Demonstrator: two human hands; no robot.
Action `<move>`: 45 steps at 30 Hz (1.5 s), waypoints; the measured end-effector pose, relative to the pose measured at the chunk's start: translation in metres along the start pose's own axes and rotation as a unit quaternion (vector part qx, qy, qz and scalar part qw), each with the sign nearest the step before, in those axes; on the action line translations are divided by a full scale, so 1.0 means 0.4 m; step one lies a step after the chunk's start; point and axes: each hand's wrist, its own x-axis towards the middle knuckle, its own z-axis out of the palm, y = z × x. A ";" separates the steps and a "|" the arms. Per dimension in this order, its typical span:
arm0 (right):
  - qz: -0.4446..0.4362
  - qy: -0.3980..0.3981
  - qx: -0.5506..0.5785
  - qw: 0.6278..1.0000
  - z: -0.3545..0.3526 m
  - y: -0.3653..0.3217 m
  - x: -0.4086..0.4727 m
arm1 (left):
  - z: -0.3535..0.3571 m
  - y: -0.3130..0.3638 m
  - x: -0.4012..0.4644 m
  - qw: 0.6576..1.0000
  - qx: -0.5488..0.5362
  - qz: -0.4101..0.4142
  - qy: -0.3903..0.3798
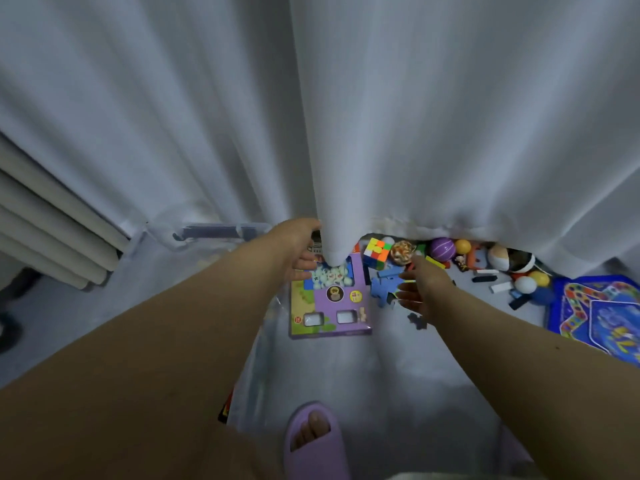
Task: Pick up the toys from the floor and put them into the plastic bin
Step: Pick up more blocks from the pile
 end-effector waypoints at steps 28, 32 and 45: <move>-0.092 0.113 -0.400 0.905 -0.212 0.182 0.381 | 0.442 -0.248 0.469 0.821 0.549 0.148 -0.039; -0.107 0.144 -0.401 0.898 -0.238 0.149 0.432 | 0.482 -0.252 0.521 0.769 0.619 0.158 -0.034; -0.145 0.087 -0.383 0.908 -0.166 0.131 0.527 | 0.566 -0.256 0.590 0.797 0.590 0.117 0.051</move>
